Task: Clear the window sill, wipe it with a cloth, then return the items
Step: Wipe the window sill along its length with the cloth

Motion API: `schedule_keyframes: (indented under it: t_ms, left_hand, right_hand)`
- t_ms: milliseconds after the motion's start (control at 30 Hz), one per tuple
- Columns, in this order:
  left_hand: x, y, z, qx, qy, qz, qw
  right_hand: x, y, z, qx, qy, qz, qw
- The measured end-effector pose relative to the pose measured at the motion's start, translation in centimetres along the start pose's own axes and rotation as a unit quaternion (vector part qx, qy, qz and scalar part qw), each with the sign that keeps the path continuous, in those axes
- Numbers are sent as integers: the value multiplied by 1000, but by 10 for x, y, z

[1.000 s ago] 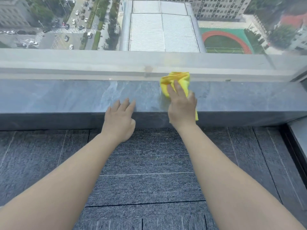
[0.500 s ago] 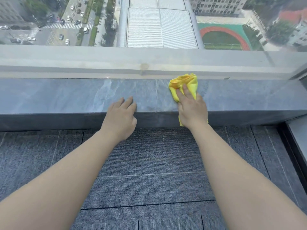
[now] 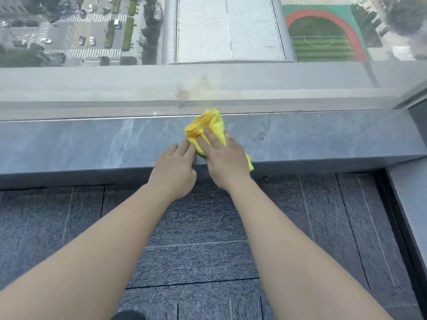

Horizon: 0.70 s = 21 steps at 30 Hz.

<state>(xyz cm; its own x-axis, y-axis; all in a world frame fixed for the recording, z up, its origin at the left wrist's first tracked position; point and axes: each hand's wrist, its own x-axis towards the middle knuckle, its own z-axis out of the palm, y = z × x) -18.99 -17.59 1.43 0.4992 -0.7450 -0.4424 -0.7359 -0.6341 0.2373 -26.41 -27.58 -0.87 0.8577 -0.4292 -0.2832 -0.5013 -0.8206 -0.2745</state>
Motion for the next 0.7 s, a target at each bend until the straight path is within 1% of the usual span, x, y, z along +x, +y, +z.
schedule_keyframes:
  t_ms: [100, 233, 333, 400, 467, 567, 700]
  left_hand:
    - [15, 3, 2, 15, 9, 31, 999]
    - [33, 12, 2, 35, 23, 83, 996]
    - [41, 23, -2, 20, 14, 125, 992]
    - [43, 32, -2, 16, -1, 133, 991]
    - [46, 41, 0, 36, -6, 143, 989]
    - [56, 62, 4, 52, 3, 143, 988]
    - [71, 103, 12, 51, 29, 138, 989]
  right_hand:
    - [1, 14, -7, 3, 12, 21, 1000]
    - [0, 37, -16, 12, 24, 87, 996]
    - [-5, 52, -19, 23, 26, 142, 989]
    - [-9, 63, -21, 24, 25, 170, 985]
    - [-14, 76, -24, 25, 23, 191, 981]
    - [-20, 98, -28, 24, 25, 202, 979]
    - [-27, 135, -34, 23, 48, 187, 981]
